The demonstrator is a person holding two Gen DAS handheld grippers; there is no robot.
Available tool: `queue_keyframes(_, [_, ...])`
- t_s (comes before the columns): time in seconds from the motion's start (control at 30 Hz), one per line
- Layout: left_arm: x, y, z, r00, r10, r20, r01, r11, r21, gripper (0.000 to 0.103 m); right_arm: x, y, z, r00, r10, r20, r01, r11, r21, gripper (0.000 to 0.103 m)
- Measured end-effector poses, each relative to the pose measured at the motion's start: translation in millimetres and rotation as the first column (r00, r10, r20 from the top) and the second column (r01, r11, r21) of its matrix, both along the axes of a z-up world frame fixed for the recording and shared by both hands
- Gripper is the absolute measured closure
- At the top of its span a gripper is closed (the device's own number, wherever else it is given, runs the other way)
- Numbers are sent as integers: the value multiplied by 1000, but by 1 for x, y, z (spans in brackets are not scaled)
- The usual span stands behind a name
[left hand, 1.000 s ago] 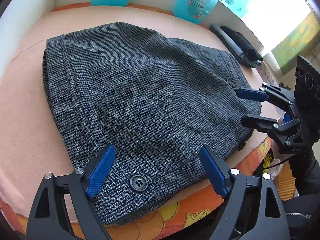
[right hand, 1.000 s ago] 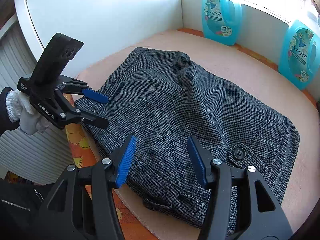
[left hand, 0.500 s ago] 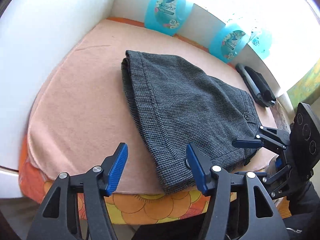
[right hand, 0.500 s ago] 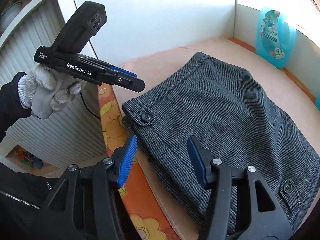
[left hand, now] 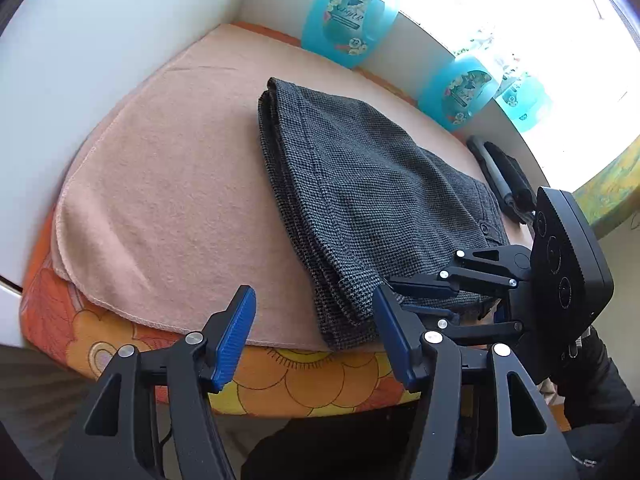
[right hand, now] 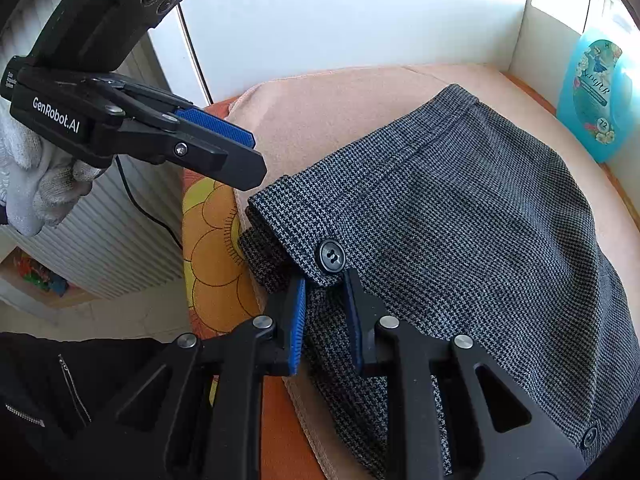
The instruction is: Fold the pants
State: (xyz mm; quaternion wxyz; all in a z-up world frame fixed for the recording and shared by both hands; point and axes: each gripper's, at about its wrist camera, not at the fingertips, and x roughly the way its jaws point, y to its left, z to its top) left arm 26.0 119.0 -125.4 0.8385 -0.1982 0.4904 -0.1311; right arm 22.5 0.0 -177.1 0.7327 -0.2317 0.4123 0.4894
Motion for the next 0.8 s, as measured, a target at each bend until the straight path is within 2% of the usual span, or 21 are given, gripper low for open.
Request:
queue_keyframes(0.2, [-6,0,3,1000,16,2,-16,1000,-21,41,-18,-12,24,999,47,11,-48,998,50,92])
queue_keyframes(0.27, [-6,1,4,1000,25,6,-25,999,-24,41,-18,-10,19,1000,27,16,-28,999,26,92])
queue_keyframes(0.4, [-3,-1,-2,999,36,-15,-37,998,-48,41,-6,-12,1,998,-2,-64,2,1000,9,92])
queue_keyframes(0.53, [-3,-6,-9,999,27,-41,-30,997,-77,41,0,-20,4,995,-4,-99,8,999,44,91])
queue_keyframes(0.57, [-1,-8,-11,999,27,-46,-30,996,-82,41,0,-23,5,993,7,-120,0,999,51,87])
queue_keyframes(0.63, [1,-14,-12,999,20,-49,-24,996,-88,41,2,-31,9,985,30,-171,-18,998,68,84])
queue_keyframes(0.8, [5,-30,-18,998,-14,-63,10,998,-67,42,7,-60,31,988,-16,-152,29,996,85,83])
